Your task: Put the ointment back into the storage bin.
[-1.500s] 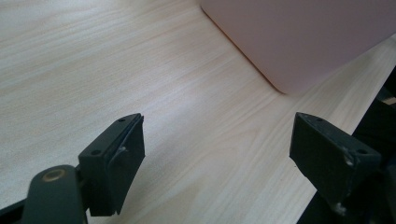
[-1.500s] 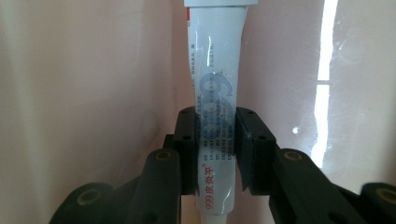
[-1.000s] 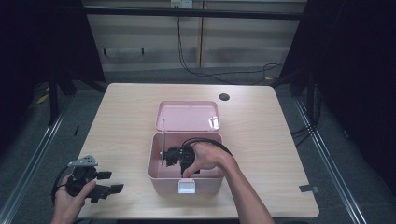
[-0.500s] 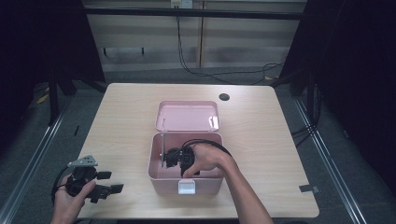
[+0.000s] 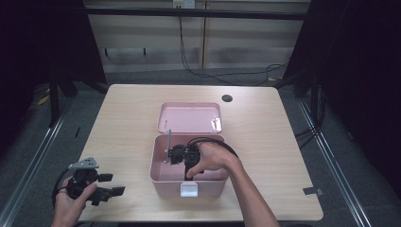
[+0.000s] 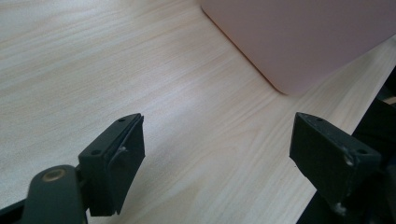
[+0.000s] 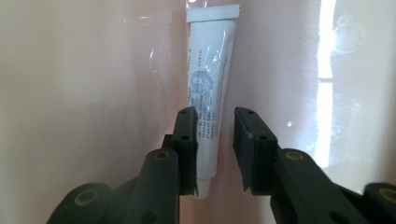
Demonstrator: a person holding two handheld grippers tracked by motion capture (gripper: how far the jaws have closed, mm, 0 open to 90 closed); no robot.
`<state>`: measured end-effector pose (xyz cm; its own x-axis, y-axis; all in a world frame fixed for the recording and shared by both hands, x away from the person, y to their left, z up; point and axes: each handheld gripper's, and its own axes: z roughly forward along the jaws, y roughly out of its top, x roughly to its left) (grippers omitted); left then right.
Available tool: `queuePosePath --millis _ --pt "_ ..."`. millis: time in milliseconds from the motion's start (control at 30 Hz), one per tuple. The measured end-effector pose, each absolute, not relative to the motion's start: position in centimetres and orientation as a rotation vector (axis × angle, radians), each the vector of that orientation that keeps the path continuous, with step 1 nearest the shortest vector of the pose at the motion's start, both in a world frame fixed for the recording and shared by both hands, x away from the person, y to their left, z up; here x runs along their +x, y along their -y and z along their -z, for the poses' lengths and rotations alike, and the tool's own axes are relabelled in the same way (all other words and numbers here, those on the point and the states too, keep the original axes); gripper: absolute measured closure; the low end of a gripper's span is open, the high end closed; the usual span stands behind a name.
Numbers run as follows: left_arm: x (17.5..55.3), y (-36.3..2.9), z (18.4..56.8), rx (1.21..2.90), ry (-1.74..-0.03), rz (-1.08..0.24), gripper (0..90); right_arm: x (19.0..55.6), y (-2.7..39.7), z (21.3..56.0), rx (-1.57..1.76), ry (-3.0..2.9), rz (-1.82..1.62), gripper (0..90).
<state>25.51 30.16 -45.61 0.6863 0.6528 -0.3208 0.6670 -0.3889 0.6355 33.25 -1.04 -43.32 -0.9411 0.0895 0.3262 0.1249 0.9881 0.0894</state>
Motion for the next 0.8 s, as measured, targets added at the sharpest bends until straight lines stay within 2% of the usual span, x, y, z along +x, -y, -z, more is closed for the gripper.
queuePosePath --millis 800 --pt "25.5 -30.2 45.5 2.110 -1.005 0.024 18.0 33.0 2.9 40.6 -0.275 2.891 0.296 69.3"
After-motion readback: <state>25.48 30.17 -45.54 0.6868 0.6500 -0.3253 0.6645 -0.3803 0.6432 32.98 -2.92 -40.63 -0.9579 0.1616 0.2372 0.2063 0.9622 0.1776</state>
